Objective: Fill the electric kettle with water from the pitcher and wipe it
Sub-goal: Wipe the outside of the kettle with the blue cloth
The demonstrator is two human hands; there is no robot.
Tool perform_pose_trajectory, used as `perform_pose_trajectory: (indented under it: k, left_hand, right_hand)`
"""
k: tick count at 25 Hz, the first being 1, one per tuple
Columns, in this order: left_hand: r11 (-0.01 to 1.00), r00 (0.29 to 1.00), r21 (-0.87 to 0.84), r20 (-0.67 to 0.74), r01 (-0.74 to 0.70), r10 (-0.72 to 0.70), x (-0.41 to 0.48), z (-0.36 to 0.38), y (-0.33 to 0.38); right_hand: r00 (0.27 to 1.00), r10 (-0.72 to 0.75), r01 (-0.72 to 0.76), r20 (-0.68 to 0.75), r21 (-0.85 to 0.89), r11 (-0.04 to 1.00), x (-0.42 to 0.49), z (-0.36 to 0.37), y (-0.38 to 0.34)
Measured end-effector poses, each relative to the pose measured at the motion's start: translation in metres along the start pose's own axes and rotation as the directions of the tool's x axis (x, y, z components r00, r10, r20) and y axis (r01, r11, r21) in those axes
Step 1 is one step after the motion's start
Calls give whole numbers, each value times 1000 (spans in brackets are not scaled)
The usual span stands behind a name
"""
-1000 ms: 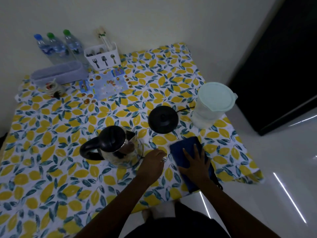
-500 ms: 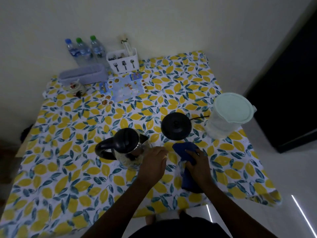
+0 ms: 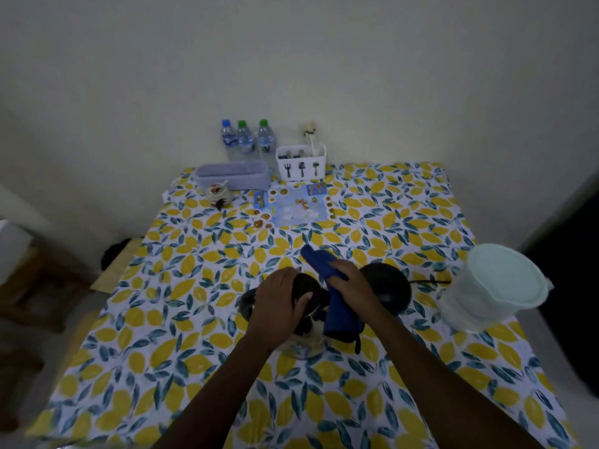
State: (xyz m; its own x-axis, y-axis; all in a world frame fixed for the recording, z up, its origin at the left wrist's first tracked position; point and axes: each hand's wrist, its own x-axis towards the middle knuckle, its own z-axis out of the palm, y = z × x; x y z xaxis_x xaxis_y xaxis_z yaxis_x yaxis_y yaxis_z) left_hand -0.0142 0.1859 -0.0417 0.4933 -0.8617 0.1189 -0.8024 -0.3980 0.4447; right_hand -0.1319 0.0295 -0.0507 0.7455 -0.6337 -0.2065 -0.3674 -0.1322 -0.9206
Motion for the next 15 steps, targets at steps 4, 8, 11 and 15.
perform_pose_trajectory:
  k: [4, 8, 11, 15]
  left_hand:
    - [998, 998, -15, 18, 66, -65, -2, 11, -6]
    - [999, 999, -26, 2, 47, -47, -1, 15, -9]
    - [999, 999, -35, -8, 41, -41, -2, 16, -10]
    - [997, 998, -45, 8, 59, -59, 2, 15, -8]
  right_hand:
    - [923, 283, -308, 260, 57, 950, 33, 12, -20]
    - [888, 389, -377, 247, -95, 921, 47, 16, -17]
    - [898, 428, -429, 104, -18, 903, 37, 20, -1]
    - [924, 373, -350, -85, 205, 914, 12, 23, 6]
